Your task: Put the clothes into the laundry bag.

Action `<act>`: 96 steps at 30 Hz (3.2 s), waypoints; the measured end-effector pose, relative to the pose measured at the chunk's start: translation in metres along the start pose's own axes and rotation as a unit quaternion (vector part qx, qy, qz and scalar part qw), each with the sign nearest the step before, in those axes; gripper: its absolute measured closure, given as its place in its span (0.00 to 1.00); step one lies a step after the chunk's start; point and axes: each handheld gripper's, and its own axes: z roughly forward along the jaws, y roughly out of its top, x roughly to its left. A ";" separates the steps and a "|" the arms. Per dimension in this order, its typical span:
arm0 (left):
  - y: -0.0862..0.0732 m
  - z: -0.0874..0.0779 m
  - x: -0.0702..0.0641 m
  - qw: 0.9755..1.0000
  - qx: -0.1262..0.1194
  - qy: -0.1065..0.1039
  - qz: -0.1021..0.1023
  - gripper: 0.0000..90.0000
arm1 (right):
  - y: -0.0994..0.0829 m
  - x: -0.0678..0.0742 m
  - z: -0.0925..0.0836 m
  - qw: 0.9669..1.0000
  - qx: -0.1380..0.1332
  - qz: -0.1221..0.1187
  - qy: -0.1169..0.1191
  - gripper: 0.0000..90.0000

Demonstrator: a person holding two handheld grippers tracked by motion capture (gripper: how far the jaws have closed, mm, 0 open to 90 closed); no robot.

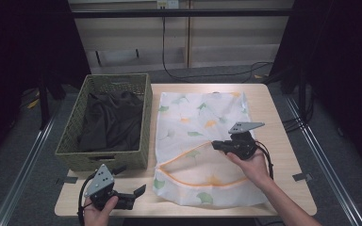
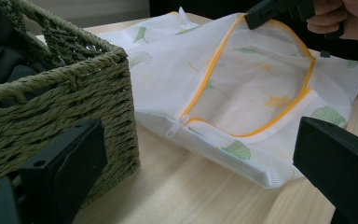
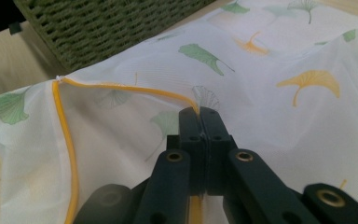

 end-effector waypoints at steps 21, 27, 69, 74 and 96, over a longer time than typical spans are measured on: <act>0.002 -0.002 -0.001 1.000 -0.009 -0.001 -0.004 0.03 | 0.041 -0.015 -0.018 0.994 -0.111 0.008 0.005 0.99; 0.009 -0.001 0.003 1.000 -0.007 -0.002 0.008 0.03 | 0.041 -0.013 -0.020 0.990 -0.140 0.003 0.001 0.99; 0.110 0.021 0.183 0.985 0.101 0.136 -0.031 0.04 | 0.036 -0.011 -0.008 0.995 -0.102 -0.004 0.008 0.99; 0.098 0.038 0.206 0.979 0.144 0.133 -0.064 0.04 | 0.036 -0.012 -0.008 0.995 -0.103 -0.003 0.009 0.99; 0.065 0.092 0.227 0.946 0.306 0.066 -0.087 0.00 | 0.036 -0.014 -0.006 0.995 -0.098 -0.004 0.013 0.99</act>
